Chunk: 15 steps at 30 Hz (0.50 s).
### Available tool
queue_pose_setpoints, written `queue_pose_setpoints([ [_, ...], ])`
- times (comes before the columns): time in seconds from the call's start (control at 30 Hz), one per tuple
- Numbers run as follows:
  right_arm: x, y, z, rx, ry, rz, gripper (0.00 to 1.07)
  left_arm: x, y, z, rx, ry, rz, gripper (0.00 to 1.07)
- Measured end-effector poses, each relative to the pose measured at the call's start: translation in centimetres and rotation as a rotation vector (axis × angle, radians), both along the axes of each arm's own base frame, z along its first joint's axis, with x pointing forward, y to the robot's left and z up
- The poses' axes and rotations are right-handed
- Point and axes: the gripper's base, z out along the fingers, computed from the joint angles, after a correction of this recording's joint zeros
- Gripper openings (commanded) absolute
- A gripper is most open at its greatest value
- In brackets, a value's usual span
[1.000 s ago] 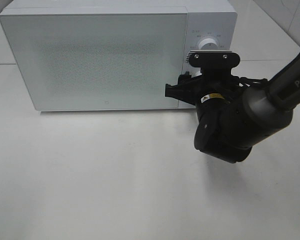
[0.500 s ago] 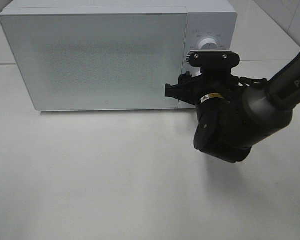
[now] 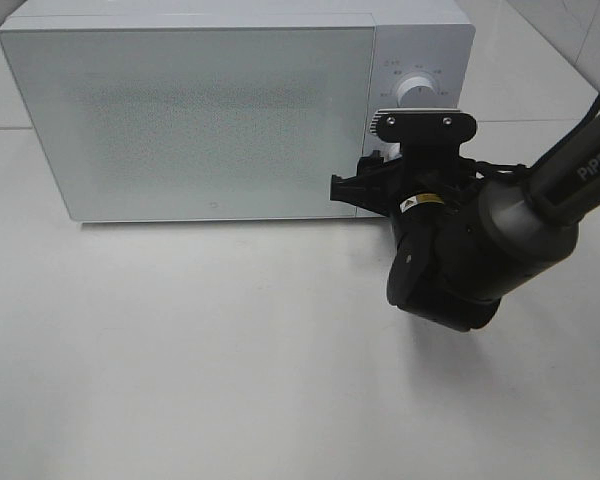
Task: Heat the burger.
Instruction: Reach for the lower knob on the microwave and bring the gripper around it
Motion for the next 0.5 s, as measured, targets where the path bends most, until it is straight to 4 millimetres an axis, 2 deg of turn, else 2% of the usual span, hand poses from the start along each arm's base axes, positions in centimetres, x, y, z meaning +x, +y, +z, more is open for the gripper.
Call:
queue_pose_setpoints([
  [0.5,0.0,-0.01,0.0,0.0,0.0,-0.001,0.7,0.0,0.0,0.0,0.0,0.0,0.0,0.98],
])
